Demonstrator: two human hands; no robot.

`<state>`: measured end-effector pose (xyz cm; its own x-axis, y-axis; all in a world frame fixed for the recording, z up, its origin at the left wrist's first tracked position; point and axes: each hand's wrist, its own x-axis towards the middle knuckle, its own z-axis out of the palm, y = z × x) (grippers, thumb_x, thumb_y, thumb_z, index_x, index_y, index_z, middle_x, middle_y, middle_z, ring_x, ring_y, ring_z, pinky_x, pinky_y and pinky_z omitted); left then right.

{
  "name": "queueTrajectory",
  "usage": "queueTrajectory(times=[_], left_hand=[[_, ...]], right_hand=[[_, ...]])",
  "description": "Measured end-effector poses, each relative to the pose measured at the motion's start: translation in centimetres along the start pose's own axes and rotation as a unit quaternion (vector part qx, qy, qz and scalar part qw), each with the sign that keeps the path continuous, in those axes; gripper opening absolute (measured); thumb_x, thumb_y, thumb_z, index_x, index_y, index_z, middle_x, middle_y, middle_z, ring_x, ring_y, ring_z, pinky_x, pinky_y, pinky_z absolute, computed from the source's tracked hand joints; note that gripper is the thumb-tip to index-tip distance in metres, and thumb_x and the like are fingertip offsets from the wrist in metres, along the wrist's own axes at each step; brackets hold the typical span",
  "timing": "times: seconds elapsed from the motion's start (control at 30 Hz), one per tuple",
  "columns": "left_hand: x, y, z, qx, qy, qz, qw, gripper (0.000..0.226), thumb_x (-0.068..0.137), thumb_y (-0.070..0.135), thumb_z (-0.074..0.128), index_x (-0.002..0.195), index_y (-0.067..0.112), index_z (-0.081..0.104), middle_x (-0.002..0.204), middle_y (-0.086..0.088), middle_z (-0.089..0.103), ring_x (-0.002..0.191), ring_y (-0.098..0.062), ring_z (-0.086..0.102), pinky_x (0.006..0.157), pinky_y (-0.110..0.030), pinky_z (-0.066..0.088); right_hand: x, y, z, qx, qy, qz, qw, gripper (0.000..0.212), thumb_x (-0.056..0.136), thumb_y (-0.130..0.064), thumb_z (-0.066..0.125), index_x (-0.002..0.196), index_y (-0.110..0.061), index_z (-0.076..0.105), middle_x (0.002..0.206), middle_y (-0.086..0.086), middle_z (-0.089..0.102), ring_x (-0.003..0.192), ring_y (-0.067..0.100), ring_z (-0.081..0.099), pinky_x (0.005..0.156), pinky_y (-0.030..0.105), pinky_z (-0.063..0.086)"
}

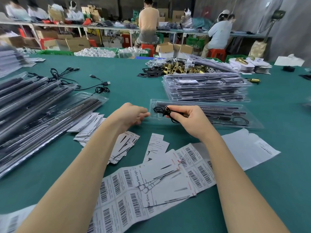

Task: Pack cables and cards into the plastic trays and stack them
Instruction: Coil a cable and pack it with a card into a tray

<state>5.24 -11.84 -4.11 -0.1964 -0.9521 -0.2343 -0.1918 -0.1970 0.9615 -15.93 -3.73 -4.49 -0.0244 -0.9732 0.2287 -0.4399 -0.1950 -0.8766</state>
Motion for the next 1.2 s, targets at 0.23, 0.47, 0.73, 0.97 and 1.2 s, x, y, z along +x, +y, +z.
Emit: queueTrajectory(times=[0.23, 0.47, 0.73, 0.97, 1.2], left_hand=[[-1.0, 0.3, 0.4, -0.084, -0.107, -0.087, 0.987, 0.021, 0.096, 0.005, 0.051, 0.116, 0.001, 0.058, 0.073, -0.001, 0.056, 0.049, -0.006, 0.041, 0.039, -0.015, 0.028], [-1.9, -0.4, 0.2, 0.072, -0.186, 0.026, 0.980, 0.034, 0.086, 0.024, 0.079, 0.105, 0.017, 0.051, 0.113, 0.007, 0.075, 0.071, -0.008, 0.066, 0.056, -0.020, 0.044], [-1.7, -0.5, 1.3, 0.234, -0.090, 0.072, 0.965, 0.020, 0.098, 0.041, 0.053, 0.105, 0.023, 0.057, 0.062, 0.008, 0.071, 0.041, -0.006, 0.050, 0.040, -0.012, 0.037], [-2.0, -0.7, 1.5, 0.186, -0.109, 0.088, 0.972, 0.019, 0.099, 0.047, 0.056, 0.104, 0.035, 0.069, 0.078, 0.017, 0.075, 0.048, -0.004, 0.058, 0.043, -0.013, 0.041], [-2.5, 0.0, 1.6, 0.194, -0.139, 0.077, 0.968, 0.030, 0.090, 0.063, 0.059, 0.114, 0.048, 0.069, 0.104, 0.030, 0.070, 0.072, -0.013, 0.075, 0.056, -0.016, 0.049]], right_hand=[[-0.6, -0.4, -0.7, 0.030, -0.001, -0.008, 1.000, 0.029, 0.097, -0.012, 0.065, 0.111, -0.037, 0.072, 0.095, -0.017, 0.077, 0.097, -0.006, 0.068, 0.080, 0.002, 0.045], [-0.9, -0.8, -0.1, -0.021, 0.035, -0.042, 0.998, 0.027, 0.096, -0.012, 0.066, 0.117, -0.027, 0.075, 0.096, -0.018, 0.076, 0.090, 0.014, 0.070, 0.087, 0.023, 0.056], [-3.6, 0.5, 0.9, -0.332, 0.139, -0.261, 0.896, 0.025, 0.095, -0.009, 0.067, 0.119, -0.013, 0.075, 0.100, -0.006, 0.076, 0.086, 0.020, 0.051, 0.071, 0.035, 0.049], [-3.8, 0.1, 1.7, -0.423, 0.189, -0.196, 0.864, 0.013, 0.094, -0.014, 0.068, 0.101, -0.019, 0.078, 0.077, -0.007, 0.075, 0.068, 0.024, 0.052, 0.051, 0.030, 0.044], [-3.6, 0.0, 2.2, -0.475, 0.200, -0.145, 0.844, 0.019, 0.099, -0.022, 0.057, 0.086, -0.024, 0.071, 0.064, -0.008, 0.064, 0.069, 0.019, 0.047, 0.044, 0.023, 0.033]])
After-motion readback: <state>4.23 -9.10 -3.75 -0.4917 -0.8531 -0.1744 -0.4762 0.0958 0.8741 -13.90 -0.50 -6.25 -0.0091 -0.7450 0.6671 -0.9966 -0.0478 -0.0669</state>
